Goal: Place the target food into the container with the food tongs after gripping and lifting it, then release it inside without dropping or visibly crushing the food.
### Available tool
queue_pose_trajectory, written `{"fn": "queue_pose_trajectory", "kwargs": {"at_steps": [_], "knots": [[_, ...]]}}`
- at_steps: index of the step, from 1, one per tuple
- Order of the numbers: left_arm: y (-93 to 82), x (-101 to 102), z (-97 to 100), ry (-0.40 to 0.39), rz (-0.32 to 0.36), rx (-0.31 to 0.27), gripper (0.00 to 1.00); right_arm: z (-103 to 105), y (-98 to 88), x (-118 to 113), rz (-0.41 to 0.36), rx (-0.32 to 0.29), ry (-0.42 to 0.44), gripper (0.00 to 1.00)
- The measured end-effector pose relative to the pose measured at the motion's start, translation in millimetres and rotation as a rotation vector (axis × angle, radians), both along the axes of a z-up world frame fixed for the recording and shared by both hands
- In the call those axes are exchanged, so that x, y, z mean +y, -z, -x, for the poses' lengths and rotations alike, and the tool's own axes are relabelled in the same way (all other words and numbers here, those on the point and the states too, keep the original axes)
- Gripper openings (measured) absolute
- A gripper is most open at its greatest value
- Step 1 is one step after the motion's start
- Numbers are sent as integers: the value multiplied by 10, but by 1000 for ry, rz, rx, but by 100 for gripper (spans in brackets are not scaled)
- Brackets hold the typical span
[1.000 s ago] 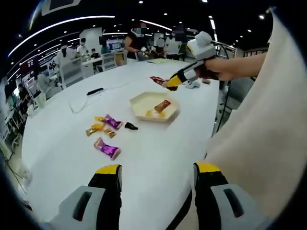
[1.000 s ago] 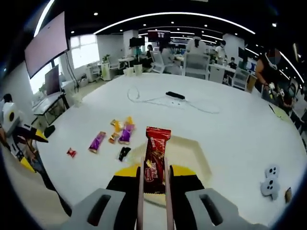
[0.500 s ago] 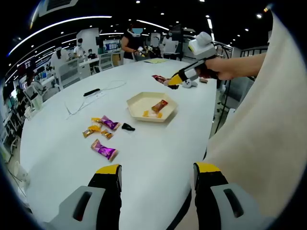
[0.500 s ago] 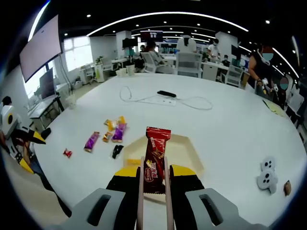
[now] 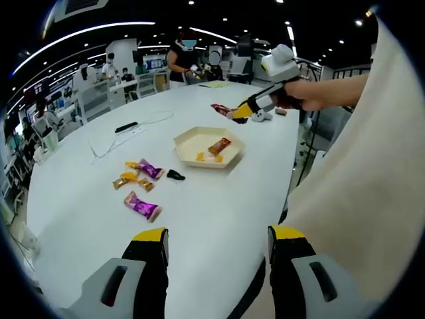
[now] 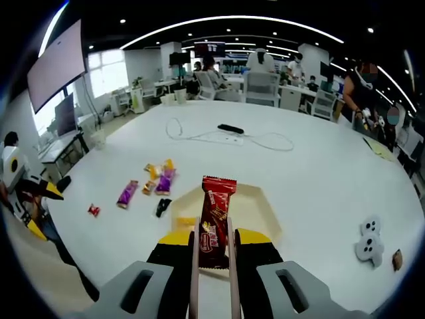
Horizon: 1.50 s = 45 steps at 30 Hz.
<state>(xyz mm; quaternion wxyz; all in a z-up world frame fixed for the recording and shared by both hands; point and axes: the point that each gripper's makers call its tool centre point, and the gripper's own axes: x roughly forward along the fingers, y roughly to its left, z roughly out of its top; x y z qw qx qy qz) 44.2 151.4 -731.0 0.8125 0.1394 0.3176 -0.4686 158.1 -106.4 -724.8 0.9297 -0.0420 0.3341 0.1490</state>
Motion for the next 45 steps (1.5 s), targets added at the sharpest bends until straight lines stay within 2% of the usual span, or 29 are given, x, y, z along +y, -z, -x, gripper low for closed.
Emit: {"fn": "queue_pose_trajectory", "kwargs": {"at_steps": [45], "knots": [[64, 151, 34, -82, -1, 14, 60, -178, 83, 210, 5, 21, -73, 25]]}}
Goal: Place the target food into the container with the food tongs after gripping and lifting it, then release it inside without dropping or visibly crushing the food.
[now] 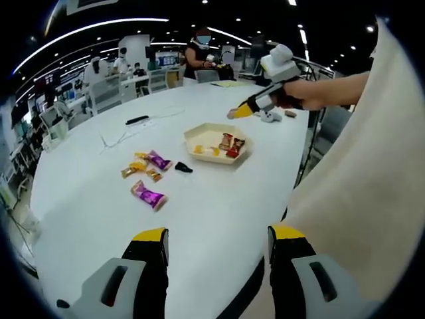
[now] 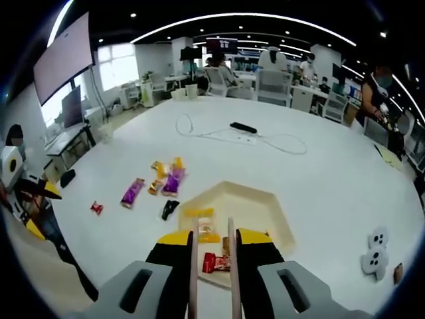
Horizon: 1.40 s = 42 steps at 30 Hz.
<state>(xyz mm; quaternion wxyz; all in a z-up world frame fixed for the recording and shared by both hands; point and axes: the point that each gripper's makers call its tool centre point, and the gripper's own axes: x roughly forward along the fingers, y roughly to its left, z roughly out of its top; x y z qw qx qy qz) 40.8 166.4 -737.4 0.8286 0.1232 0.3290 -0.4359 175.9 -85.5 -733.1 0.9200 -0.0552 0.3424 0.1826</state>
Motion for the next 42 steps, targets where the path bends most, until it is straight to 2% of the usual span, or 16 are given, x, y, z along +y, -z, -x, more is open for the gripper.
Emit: {"fn": "queue_pose_trajectory", "kwargs": {"at_steps": [12, 15, 24, 34, 42], "knots": [[16, 32, 10, -19, 2, 1, 60, -17, 21, 129, -42, 19, -12, 27], [16, 58, 19, -29, 2, 0, 60, -3, 75, 205, -65, 52, -20, 28], [7, 131, 58, -53, -2, 2, 60, 25, 159, 398, -73, 88, -63, 28], [4, 318, 131, -118, -10, 4, 60, -34, 199, 630, -68, 101, -124, 28], [-9, 383, 215, -163, -13, 9, 60, -98, 257, 805, -73, 115, -175, 28]]}}
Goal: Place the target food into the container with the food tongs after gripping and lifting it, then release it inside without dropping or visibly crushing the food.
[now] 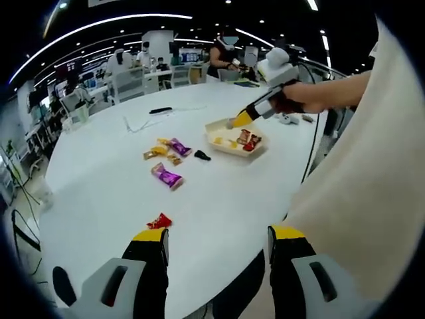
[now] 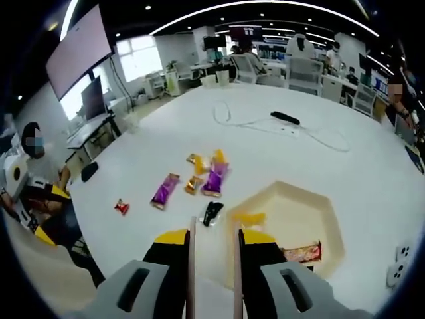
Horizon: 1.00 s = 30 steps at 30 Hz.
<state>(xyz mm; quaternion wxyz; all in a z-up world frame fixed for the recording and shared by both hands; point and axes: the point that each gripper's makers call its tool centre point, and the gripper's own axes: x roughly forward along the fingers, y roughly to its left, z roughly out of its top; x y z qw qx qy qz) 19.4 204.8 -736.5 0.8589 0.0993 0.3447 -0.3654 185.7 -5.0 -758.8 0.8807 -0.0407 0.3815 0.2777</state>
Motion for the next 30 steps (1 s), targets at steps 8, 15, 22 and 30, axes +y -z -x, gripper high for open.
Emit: {"fn": "queue_pose_trajectory", "kwargs": {"at_steps": [8, 15, 22, 30], "knots": [[1, 97, 62, -47, -14, 8, 60, -53, 69, 131, -6, 13, -41, 28], [-14, 134, 108, -90, -20, 10, 60, -78, 143, 208, -3, 30, -69, 29], [-12, 152, 154, -126, -23, 16, 60, -100, 167, 289, -4, 36, -93, 29], [-1, 187, 158, -159, -28, 17, 60, -136, 215, 342, -4, 45, -112, 29]]}}
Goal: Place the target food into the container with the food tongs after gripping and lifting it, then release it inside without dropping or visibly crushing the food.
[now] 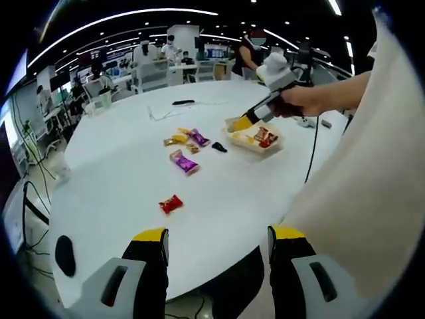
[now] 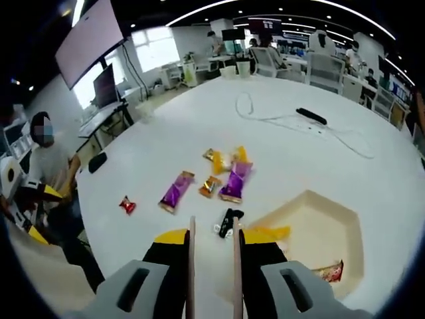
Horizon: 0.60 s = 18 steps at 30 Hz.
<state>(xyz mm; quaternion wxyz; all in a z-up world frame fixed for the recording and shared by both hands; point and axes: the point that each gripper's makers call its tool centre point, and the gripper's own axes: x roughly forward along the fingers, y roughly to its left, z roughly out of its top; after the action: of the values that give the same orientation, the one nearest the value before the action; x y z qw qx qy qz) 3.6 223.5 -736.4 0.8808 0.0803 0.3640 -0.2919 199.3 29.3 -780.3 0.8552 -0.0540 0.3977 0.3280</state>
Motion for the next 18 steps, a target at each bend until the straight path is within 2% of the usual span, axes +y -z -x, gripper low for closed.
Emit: {"fn": "queue_pose_trajectory", "kwargs": {"at_steps": [18], "knots": [[26, 20, 56, -36, -10, 15, 60, -63, 123, 63, 0, 22, -23, 29]]}}
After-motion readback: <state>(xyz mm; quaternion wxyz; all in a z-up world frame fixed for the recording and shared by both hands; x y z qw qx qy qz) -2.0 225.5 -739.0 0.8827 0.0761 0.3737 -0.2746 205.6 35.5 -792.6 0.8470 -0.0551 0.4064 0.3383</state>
